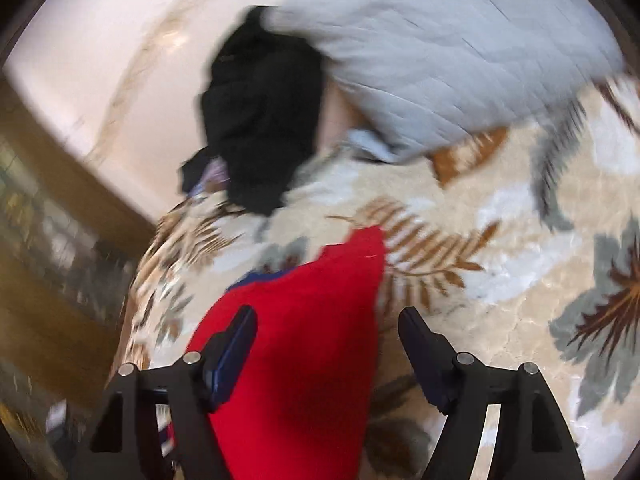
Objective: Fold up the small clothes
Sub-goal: 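Press the folded red bundle flat with both grippers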
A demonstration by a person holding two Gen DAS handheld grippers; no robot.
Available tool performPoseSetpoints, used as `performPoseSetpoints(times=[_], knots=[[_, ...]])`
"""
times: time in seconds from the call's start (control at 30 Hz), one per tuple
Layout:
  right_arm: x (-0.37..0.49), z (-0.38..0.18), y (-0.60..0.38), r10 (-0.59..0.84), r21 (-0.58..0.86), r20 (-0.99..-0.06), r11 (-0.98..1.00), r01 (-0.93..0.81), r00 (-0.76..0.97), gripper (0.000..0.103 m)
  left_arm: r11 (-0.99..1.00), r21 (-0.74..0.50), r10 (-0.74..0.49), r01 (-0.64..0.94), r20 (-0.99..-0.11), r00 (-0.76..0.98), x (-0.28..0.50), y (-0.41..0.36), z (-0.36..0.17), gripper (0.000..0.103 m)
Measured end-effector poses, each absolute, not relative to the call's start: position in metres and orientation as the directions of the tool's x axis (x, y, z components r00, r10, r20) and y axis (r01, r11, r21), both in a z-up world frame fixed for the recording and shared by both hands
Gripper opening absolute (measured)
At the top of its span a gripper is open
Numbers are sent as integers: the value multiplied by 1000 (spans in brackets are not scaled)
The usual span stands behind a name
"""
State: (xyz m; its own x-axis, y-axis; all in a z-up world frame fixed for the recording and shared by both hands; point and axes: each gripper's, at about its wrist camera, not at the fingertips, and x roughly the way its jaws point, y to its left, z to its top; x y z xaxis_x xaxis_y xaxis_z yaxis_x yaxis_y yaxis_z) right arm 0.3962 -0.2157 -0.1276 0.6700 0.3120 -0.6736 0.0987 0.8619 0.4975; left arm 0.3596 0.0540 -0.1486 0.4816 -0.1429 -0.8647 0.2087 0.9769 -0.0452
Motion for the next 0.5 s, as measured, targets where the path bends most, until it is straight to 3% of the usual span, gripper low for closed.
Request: performPoseSetpoints(times=[0.1,0.17,0.37,0.5], knots=[[385,-118,-194,339,466,-678,884,26,652,62,977,-24,-128,212,-862,491,357,53,-148,48],[384,-117,-180,362,452,-697,892,-13,619,46,977,-14,-122,214,-860,496,355,52,-147,48],[388,-156,-144,329,356,-806,934,-40,493,44,976,3,-109,216,-856,505,354,52,-148,50],[391,-155,-144,327,353,-811,935,-39,485,43,976,17,-98,217,-855,508,355,50,-149,50]])
